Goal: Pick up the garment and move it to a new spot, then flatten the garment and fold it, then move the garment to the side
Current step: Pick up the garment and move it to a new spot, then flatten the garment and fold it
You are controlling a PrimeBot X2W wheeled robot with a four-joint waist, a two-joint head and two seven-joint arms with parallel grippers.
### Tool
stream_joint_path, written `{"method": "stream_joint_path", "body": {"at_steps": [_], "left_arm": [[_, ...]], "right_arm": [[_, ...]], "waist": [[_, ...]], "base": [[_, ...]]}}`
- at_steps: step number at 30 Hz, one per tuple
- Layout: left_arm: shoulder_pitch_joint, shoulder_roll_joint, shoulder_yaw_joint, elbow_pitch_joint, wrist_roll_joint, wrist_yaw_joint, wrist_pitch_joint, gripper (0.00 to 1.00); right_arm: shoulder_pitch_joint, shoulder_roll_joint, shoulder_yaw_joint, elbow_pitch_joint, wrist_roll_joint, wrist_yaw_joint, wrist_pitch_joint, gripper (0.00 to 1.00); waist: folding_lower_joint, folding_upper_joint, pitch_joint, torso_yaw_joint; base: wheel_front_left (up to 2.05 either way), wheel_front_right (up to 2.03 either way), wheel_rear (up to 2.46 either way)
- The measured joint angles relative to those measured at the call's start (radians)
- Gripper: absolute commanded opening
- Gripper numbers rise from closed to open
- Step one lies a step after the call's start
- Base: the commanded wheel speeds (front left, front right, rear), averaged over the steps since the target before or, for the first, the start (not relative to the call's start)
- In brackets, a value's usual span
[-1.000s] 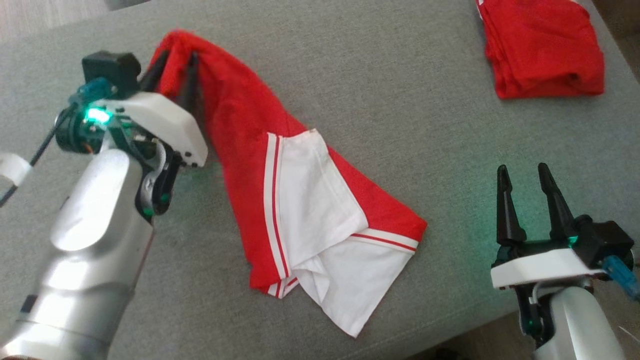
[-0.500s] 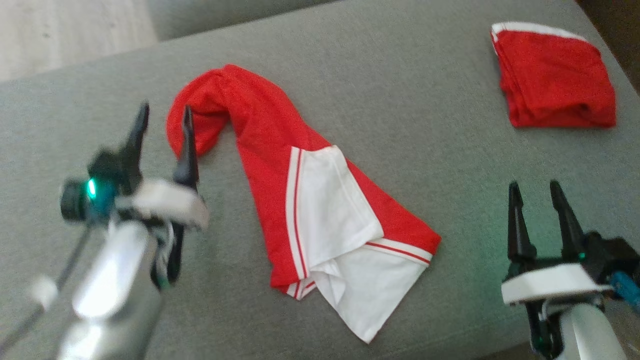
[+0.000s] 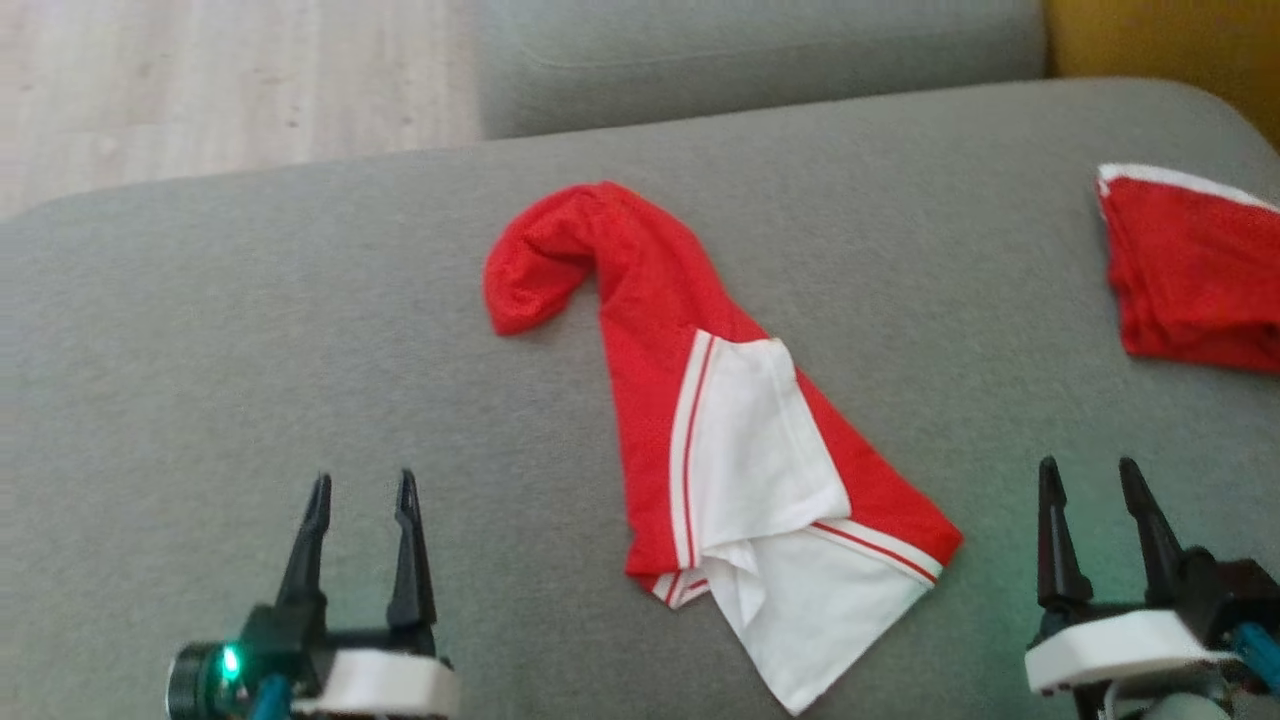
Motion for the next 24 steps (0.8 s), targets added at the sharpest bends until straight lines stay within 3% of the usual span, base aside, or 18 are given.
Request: {"method": "stream_joint_path", "body": {"at_steps": [6,14,24], "left_arm": [[0.104,-0.047,0.061,-0.034,0.073,-0.014,0.0,1.0],[0.17,-0.104,0.143,-0.025,0.136,-0.088,0.0,1.0],[0.17,-0.142,0.201,-0.005,0.181,-0.145,0.0,1.0]], "right_arm": [[0.037,0.001,-0.008,0.027,0.002,0.0,0.0,1.0],[0.066,0.001,0.017,0.06,0.001,0.0,0.0,1.0],[0.066,0.001,0.023,0.064,0.001,0.0,0.0,1.0]], "waist": [[0.0001,0.0,-0.038,0.062],[0.0001,0.0,-0.077,0.137],[0.0003,0.0,-0.084,0.169]], "base": [[0.0,0.0,0.0],[0.0,0.0,0.0],[0.0,0.0,0.0]]}}
